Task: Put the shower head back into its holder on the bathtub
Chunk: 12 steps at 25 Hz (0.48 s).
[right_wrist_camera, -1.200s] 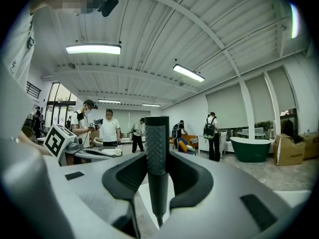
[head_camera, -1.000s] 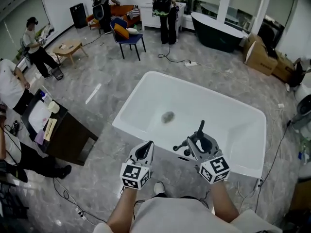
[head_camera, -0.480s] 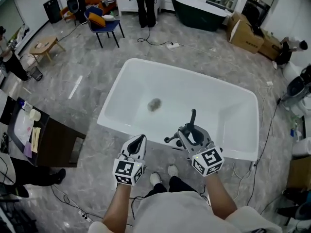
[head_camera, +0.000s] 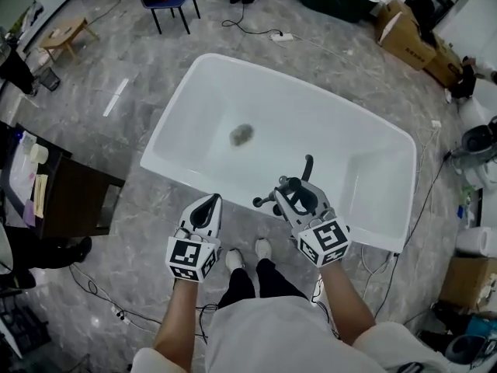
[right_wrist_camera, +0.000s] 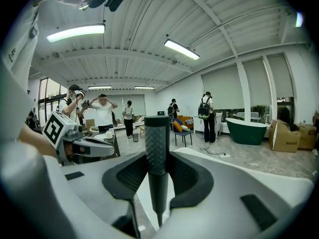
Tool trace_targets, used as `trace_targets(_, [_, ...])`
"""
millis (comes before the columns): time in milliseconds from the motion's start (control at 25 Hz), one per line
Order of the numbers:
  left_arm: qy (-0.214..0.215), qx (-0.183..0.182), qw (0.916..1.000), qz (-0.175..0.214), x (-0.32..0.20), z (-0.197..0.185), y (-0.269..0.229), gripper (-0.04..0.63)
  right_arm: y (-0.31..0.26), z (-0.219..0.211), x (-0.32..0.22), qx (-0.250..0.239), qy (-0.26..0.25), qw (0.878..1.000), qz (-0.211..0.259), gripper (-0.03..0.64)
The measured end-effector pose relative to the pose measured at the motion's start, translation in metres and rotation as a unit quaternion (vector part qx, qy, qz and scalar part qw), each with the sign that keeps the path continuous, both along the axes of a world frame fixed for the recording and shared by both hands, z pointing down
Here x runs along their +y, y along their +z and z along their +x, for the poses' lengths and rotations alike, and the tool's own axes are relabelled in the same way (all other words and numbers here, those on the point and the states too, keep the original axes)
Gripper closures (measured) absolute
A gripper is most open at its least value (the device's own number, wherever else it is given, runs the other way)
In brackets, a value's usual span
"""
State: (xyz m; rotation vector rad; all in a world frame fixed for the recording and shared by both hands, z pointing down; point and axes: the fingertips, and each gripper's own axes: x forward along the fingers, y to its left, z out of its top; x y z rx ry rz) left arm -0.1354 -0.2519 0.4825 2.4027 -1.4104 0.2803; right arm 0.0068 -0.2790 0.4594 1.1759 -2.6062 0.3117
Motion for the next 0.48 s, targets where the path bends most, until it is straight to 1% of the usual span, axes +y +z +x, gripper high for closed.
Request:
trace_targets(240, [-0.007, -0.008, 0.9999, -0.012, -0.005, 0.000, 0.018, 0.586, 0.029, -0.009, -0.006, 0.014, -0.022, 0.999, -0.021, 0.472])
trace_targets(480, [-0.015, 0.000, 0.9997, -0.021, -0.007, 0.000, 0.033, 0.586, 0.055, -0.013, -0.008, 0.024, -0.029, 0.999, -0.039, 0.472])
